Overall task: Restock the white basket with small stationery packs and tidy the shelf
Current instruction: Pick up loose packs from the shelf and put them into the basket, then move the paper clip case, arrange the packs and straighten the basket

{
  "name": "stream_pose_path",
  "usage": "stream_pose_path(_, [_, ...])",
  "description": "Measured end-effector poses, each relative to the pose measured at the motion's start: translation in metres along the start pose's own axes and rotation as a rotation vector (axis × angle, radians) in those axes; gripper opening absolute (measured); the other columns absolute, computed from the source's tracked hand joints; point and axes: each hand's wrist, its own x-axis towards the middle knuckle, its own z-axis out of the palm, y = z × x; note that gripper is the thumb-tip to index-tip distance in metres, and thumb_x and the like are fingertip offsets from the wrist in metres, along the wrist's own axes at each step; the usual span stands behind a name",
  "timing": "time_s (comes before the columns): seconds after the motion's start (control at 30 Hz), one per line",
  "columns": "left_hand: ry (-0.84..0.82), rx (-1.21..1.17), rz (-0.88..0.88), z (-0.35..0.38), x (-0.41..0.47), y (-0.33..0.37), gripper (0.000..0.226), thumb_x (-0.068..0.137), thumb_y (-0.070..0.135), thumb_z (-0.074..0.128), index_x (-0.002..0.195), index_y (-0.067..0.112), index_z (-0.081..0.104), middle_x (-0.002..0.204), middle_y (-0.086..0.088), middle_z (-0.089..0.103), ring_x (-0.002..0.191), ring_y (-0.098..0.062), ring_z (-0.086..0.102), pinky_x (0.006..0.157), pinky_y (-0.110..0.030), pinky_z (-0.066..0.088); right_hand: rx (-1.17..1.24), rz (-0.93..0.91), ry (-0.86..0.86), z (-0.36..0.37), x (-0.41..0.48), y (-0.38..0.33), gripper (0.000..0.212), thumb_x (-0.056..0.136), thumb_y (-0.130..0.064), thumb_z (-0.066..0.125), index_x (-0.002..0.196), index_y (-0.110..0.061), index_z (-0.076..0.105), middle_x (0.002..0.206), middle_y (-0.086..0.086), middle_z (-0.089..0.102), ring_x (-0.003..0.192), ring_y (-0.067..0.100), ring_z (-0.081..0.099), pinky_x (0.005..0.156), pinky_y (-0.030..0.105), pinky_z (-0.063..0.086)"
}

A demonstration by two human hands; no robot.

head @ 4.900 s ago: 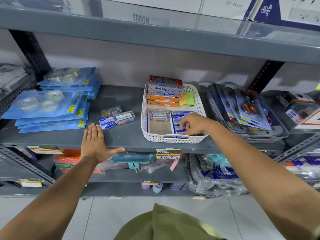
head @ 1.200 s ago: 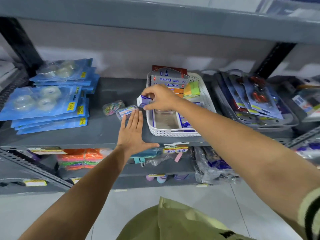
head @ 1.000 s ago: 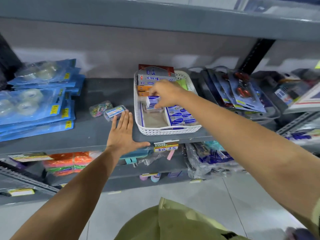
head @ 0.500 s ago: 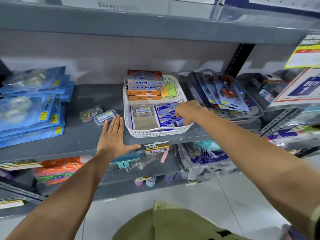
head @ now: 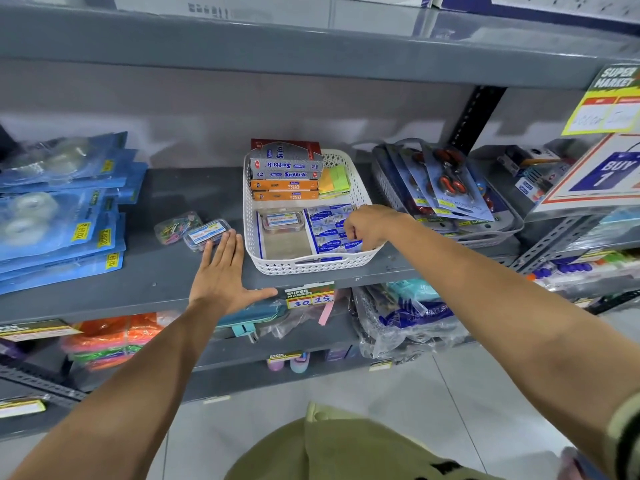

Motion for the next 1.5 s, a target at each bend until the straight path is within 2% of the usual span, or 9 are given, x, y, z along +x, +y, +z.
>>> stream_pose_path(0.17, [0.005,-0.010,0.003,0.000,0.000,0.000,0.133,0.057,0.099,0.011,0.152,0.008,-0.007,0.161,-0.008,-0.008,0.147,-0.020,-0.014,0.120,-0.044,-0.009,0.053,-0.005,0.037,0.000,-0.001,0.002,0.026,0.077,-0.019,0.074,0.103,-0.019,0.070,0.100,-0.002,0.063,0.091,0.021,0.062,0.081,0.032,0.053])
stream_pose_path(0.27, [0.006,-0.013,0.008,0.001,0.000,-0.001,0.133,0.057,0.099,0.011,0.152,0.008,-0.007,0.161,-0.007,-0.008,0.147,-0.020,-0.014,0.120,-0.043,-0.010,0.007,0.008,0.073,0.002,0.002,-0.002,0.022,0.077,-0.025,0.077,0.098,-0.022,0.073,0.104,-0.004,0.070,0.096,0.021,0.065,0.078,0.030,0.053])
stream_pose_path(0.6, [0.015,-0.022,0.018,0.004,0.001,-0.002,0.131,0.059,0.099,0.013,0.152,0.009,-0.006,0.162,-0.007,-0.007,0.148,-0.019,-0.012,0.120,-0.044,-0.008,-0.015,0.027,0.095,0.005,0.007,-0.007,0.016,0.074,-0.019,0.080,0.089,-0.021,0.076,0.096,-0.004,0.073,0.093,0.020,0.066,0.066,0.027,0.045])
stream_pose_path(0.87, [0.020,-0.024,0.021,0.002,-0.001,-0.004,0.130,0.060,0.098,0.011,0.152,0.008,-0.003,0.162,-0.007,-0.004,0.148,-0.019,-0.010,0.121,-0.044,-0.007,0.139,0.085,0.087,0.005,0.007,-0.002,0.014,0.069,-0.010,0.081,0.064,-0.016,0.070,0.074,-0.001,0.075,0.073,0.015,0.072,0.071,0.027,0.056])
stream_pose_path(0.97, [0.005,0.004,0.006,0.000,-0.006,-0.006,0.129,0.060,0.097,0.004,0.152,0.007,-0.004,0.162,-0.008,-0.004,0.148,-0.020,-0.011,0.120,-0.045,-0.007,0.172,0.107,0.106,0.002,0.011,-0.003,0.010,0.072,-0.004,0.072,0.071,-0.013,0.075,0.077,0.000,0.076,0.074,0.017,0.072,0.076,0.033,0.060])
stream_pose_path(1.1, [-0.011,0.023,-0.019,-0.001,-0.016,-0.008,0.126,0.061,0.092,-0.004,0.151,0.005,-0.004,0.161,-0.011,-0.003,0.148,-0.023,-0.010,0.120,-0.046,-0.005,0.162,0.049,0.282,-0.012,0.014,-0.022,0.008,0.083,-0.019,0.065,0.080,-0.022,0.072,0.089,0.000,0.072,0.083,0.022,0.067,0.073,0.031,0.055])
stream_pose_path(1.2, [0.008,0.014,-0.017,-0.002,-0.024,-0.017,0.119,0.068,0.089,0.005,0.151,0.003,-0.005,0.161,-0.013,-0.003,0.148,-0.025,-0.009,0.120,-0.044,-0.008,0.142,-0.051,0.398,-0.027,0.026,-0.051,0.008,0.087,-0.023,0.061,0.086,-0.022,0.069,0.087,-0.002,0.070,0.079,0.019,0.063,0.067,0.028,0.050])
stream_pose_path(1.3, [0.022,0.020,-0.025,0.000,-0.031,-0.030,0.118,0.071,0.088,0.015,0.151,0.003,-0.005,0.161,-0.013,-0.006,0.148,-0.025,-0.010,0.119,-0.044,-0.010,0.150,-0.166,0.491,-0.042,0.040,-0.081,0.013,0.089,-0.029,0.057,0.091,-0.024,0.069,0.091,-0.003,0.073,0.083,0.019,0.067,0.076,0.035,0.057])
stream_pose_path(1.5, [0.046,0.009,-0.023,0.003,-0.044,-0.072,0.120,0.070,0.090,0.015,0.151,0.004,-0.003,0.161,-0.012,-0.002,0.148,-0.023,-0.008,0.118,-0.043,-0.010,0.095,-0.352,0.457,-0.060,0.071,-0.137,0.022,0.087,-0.032,0.058,0.104,-0.019,0.065,0.105,0.005,0.067,0.100,0.028,0.062,0.082,0.037,0.051])
